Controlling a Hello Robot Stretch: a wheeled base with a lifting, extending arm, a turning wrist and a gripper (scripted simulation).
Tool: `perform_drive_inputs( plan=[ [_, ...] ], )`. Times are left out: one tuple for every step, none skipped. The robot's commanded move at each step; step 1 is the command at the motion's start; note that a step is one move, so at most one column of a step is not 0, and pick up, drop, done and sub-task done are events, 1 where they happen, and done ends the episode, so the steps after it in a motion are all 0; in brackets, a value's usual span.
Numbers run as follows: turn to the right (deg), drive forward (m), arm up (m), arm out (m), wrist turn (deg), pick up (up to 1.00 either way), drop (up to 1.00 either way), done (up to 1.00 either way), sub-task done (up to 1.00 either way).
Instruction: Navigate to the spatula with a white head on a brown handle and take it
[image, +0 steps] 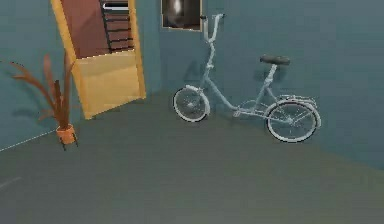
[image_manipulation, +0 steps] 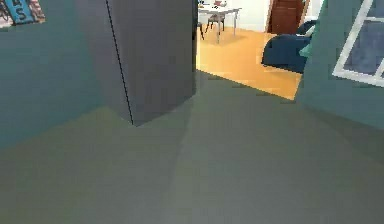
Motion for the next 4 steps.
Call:
perform_drive_inputs(
  plan=[
    [-39.0,0.00,0.00,0.00,0.0,0.00,0.00,0.00,0.00],
    [0.0,1.00,0.00,0.00,0.0,0.00,0.00,0.00,0.00],
    [-21.0,0.00,0.00,0.00,0.0,0.00,0.00,0.00,0.00],
    [0.0,0.05,0.00,0.00,0.0,0.00,0.00,0.00,0.00]
  ],
)
